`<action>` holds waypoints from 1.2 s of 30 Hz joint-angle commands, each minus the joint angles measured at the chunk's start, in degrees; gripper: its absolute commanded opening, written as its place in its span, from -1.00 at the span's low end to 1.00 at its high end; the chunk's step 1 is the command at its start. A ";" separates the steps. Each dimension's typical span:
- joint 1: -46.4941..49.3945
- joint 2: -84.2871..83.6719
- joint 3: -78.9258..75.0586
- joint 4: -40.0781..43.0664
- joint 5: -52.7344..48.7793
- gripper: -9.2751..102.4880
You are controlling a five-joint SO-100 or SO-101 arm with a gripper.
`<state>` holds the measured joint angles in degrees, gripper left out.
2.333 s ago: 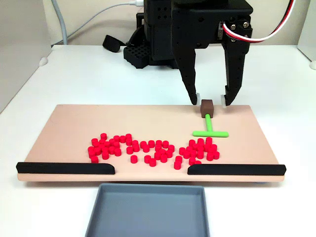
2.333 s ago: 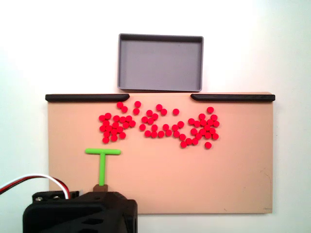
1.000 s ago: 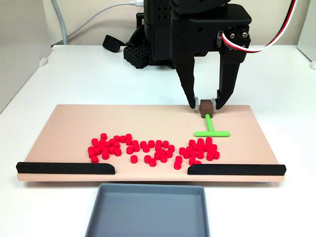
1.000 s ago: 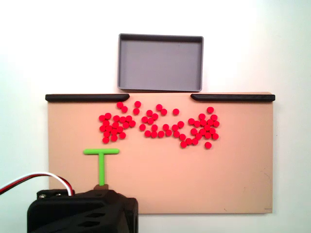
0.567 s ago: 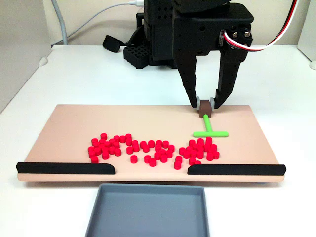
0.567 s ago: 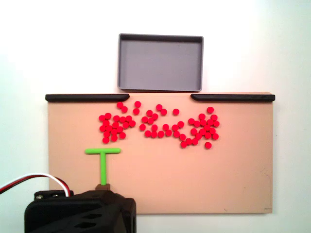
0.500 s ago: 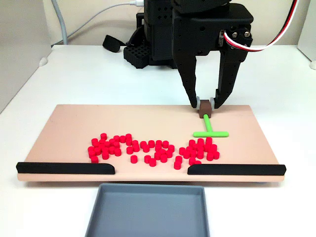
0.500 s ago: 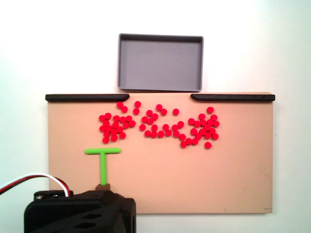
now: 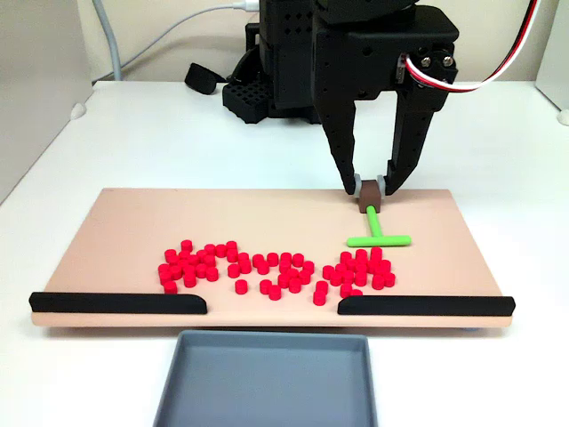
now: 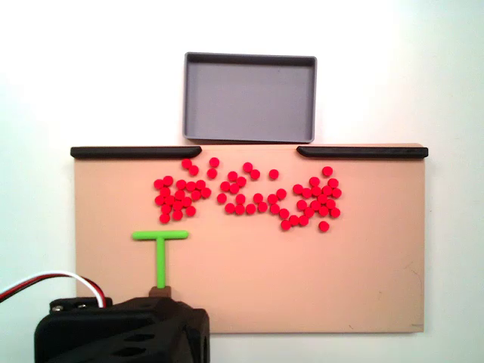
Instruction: Grasp a green tool by the dark brown handle.
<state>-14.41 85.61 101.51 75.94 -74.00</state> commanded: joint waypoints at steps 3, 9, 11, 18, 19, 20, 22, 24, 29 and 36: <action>-0.70 2.37 0.09 -0.09 -1.14 -0.84; -0.88 2.90 0.09 0.53 -2.37 -0.84; -0.97 3.16 0.09 0.62 -3.08 -0.84; 0.26 6.33 -0.88 4.57 -7.38 -0.84; 0.53 7.21 -0.88 5.27 -8.17 -0.84; 0.88 7.82 -0.88 5.45 -8.53 -0.84; 1.58 8.88 -0.88 5.89 -9.84 -0.84; 2.55 9.76 -0.97 6.06 -10.99 -0.84; 5.54 12.30 -1.76 6.06 -14.94 -0.84; 8.53 14.24 -3.60 6.06 -17.23 -0.83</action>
<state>-7.12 96.94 99.93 82.18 -90.18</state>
